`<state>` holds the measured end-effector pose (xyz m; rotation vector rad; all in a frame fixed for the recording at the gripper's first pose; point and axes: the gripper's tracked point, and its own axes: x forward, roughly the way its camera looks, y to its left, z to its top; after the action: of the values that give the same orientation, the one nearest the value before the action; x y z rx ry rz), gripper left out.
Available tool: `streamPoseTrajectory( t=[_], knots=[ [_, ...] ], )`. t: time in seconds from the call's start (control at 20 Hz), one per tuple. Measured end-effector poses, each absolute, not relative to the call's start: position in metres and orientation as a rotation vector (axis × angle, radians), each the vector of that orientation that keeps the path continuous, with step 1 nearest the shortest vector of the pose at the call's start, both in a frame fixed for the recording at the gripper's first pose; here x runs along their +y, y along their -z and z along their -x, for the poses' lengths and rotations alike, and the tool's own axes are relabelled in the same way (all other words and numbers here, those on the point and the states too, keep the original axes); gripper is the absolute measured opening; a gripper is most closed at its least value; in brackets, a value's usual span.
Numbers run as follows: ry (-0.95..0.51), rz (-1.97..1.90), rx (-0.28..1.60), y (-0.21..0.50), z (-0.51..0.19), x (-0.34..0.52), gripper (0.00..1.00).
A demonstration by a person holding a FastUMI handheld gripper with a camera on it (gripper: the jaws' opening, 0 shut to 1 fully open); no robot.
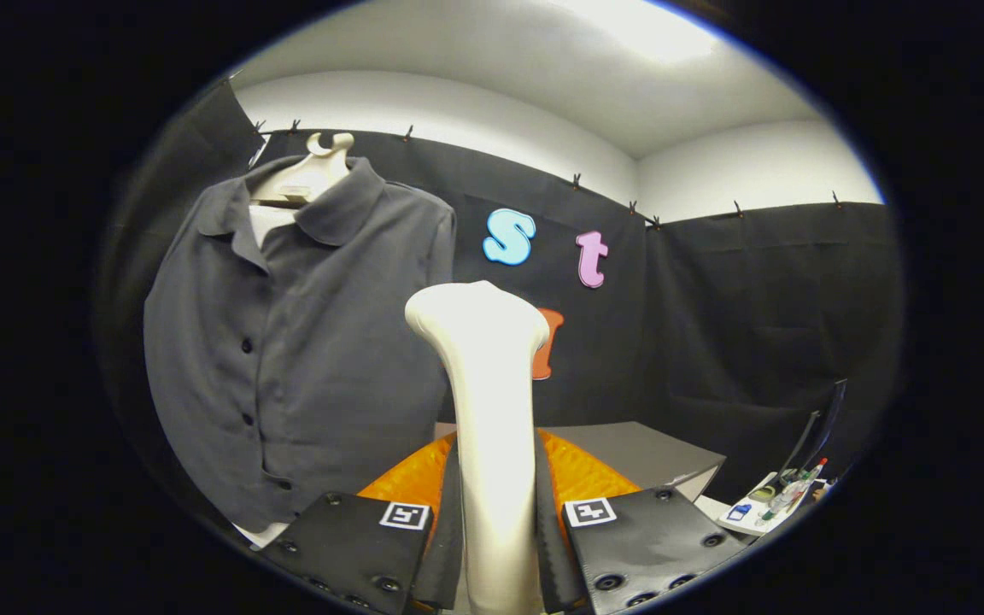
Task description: Iron the clothes twice with a garment steamer, once on the left side and once on the right side.
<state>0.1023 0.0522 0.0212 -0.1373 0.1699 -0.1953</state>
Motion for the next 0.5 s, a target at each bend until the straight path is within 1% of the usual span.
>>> streamPoseTrajectory(
  t=[0.2, 0.5],
  knots=[
    [0.173, 0.118, 0.143, -0.032, -0.079, 0.1, 0.44],
    [0.154, 0.078, 0.038, -0.046, -0.068, 0.148, 0.44]
  ],
)
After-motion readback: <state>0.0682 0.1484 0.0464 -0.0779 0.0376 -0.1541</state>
